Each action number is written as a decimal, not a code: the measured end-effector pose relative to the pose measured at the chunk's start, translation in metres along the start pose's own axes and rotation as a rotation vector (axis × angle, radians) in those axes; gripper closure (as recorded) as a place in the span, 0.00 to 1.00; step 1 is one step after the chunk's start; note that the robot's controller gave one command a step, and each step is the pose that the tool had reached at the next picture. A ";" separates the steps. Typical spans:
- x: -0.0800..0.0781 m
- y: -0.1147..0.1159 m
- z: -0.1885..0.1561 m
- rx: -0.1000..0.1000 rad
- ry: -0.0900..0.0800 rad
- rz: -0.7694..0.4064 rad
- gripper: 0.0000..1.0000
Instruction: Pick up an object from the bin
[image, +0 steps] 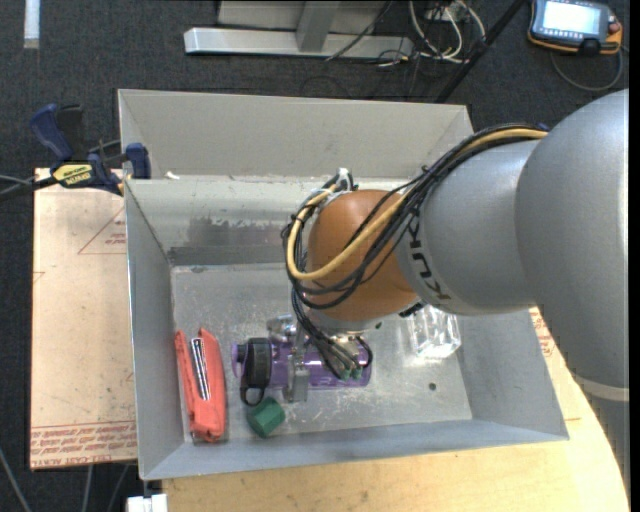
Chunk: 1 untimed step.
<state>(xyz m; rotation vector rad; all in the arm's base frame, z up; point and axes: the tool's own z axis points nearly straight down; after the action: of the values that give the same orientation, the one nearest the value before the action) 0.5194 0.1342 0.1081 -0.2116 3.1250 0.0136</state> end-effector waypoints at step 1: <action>0.005 0.001 -0.061 0.000 -0.005 0.015 1.00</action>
Offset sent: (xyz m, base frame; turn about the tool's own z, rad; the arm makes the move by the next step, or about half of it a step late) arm -0.0061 -0.0302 0.2256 -0.0332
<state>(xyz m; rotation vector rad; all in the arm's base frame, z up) 0.5138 0.1341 0.1692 -0.1876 3.1219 0.0148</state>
